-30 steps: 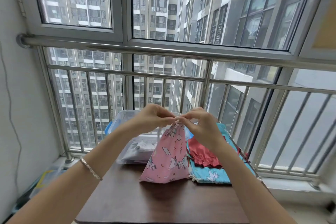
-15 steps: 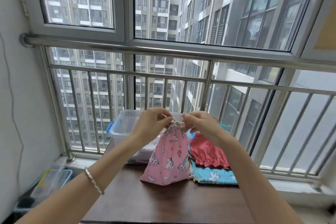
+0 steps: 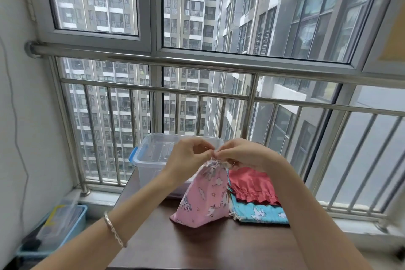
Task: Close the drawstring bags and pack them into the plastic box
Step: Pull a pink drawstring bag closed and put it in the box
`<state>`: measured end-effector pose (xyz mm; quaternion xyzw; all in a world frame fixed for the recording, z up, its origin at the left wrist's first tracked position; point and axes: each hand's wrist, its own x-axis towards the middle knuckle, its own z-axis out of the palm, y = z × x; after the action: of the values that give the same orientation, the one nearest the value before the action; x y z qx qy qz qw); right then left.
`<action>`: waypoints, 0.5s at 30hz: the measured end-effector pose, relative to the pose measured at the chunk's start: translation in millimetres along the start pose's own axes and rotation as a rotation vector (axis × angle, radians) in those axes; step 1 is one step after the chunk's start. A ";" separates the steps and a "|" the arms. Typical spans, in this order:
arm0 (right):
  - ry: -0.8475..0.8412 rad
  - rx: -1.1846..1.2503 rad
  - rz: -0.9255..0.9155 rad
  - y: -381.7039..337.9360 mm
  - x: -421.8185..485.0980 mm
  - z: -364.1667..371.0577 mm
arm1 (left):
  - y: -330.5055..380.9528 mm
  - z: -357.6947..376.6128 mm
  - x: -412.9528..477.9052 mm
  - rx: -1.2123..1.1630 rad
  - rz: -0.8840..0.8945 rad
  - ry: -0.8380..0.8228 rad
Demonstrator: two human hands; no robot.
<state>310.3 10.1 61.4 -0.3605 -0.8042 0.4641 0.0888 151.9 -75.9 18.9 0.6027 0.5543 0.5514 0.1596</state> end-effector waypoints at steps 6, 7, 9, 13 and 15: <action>-0.121 0.038 0.142 2.9 4.0 -1.6 | 5.0 2.6 -3.3 -0.071 0.020 -0.003; -0.104 0.040 0.132 2.3 4.3 0.0 | 4.8 2.4 -3.8 -0.071 0.025 -0.003; -0.057 0.039 0.085 2.3 4.2 3.1 | 3.3 3.8 -4.1 -0.067 0.030 -0.014; -0.011 0.181 0.024 2.9 6.3 7.0 | -0.2 5.8 -5.5 -0.020 0.061 -0.009; -0.002 0.299 0.020 2.1 6.7 8.6 | -1.2 6.2 -6.5 -0.028 0.078 -0.004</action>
<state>302.3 9.3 53.6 -0.3509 -0.7224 0.5801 0.1361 157.9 -78.4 12.7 0.6228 0.5222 0.5637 0.1473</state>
